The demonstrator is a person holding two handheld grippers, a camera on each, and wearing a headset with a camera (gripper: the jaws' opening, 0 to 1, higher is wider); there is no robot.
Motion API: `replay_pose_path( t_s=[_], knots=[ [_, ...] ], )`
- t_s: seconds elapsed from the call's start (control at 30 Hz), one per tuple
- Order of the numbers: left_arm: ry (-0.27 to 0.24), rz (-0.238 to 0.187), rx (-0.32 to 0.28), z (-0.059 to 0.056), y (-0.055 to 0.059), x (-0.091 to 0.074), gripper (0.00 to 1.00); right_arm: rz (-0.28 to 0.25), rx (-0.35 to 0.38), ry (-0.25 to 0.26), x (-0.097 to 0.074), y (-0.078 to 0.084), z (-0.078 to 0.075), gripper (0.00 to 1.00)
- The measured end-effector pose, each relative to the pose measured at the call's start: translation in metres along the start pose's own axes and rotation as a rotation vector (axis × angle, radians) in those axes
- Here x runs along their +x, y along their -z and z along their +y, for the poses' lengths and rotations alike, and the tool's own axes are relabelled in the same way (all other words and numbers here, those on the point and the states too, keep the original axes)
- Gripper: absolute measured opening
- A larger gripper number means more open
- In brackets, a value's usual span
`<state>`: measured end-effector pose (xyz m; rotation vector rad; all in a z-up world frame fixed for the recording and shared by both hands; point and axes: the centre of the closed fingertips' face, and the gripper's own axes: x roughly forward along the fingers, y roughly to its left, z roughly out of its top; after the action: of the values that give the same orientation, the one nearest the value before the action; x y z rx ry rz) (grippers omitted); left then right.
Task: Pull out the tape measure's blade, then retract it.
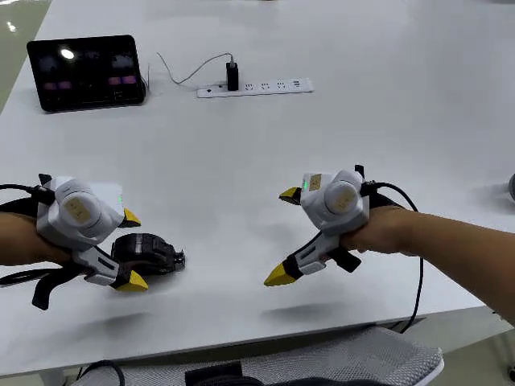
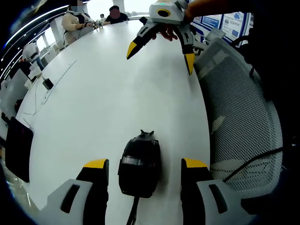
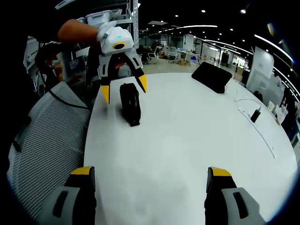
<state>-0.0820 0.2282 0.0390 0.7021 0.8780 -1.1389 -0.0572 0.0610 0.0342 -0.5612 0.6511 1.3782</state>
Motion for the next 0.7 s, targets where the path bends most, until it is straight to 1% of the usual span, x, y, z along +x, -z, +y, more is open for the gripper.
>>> replay_pose_path(
  t_s=[0.13,0.2,0.3,0.33,0.37,0.47,0.57,0.6,0.63,0.67,0.7],
  knots=[
    [-0.01,0.012,-0.011,0.004,0.001,0.0,0.59,0.007,-0.019,-0.016,0.007,-0.004,0.004,0.99],
    [-0.014,0.015,-0.013,0.006,0.001,0.0,0.57,0.009,-0.026,-0.021,0.01,-0.006,0.005,0.99],
    [-0.021,0.015,-0.002,0.007,0.0,0.001,0.56,0.005,-0.033,-0.025,0.014,-0.011,0.006,0.99],
    [-0.033,0.003,0.02,0.01,-0.002,0.002,0.56,0.002,-0.037,-0.029,0.016,-0.013,0.007,0.99],
    [-0.034,0.005,0.025,0.01,-0.002,0.002,0.54,0.001,-0.041,-0.031,0.016,-0.015,0.007,0.99],
    [-0.007,0.015,0.029,0.005,-0.002,0.003,0.4,-0.007,-0.051,-0.039,0.018,-0.021,0.009,0.99],
    [0.001,0.025,0.032,0.003,-0.002,0.006,0.36,-0.013,-0.044,-0.043,0.02,-0.024,0.009,0.99],
    [-0.005,0.031,0.04,0.003,-0.001,0.006,0.34,-0.014,-0.046,-0.045,0.021,-0.025,0.01,0.99],
    [-0.013,0.034,0.066,0.006,-0.001,0.006,0.32,-0.016,-0.049,-0.047,0.022,-0.026,0.01,0.99],
    [-0.018,0.035,0.072,0.007,-0.002,0.006,0.29,-0.019,-0.048,-0.051,0.023,-0.028,0.011,0.99],
    [-0.017,0.036,0.065,0.007,-0.002,0.006,0.28,-0.02,-0.046,-0.055,0.023,-0.029,0.012,0.99]
  ],
)
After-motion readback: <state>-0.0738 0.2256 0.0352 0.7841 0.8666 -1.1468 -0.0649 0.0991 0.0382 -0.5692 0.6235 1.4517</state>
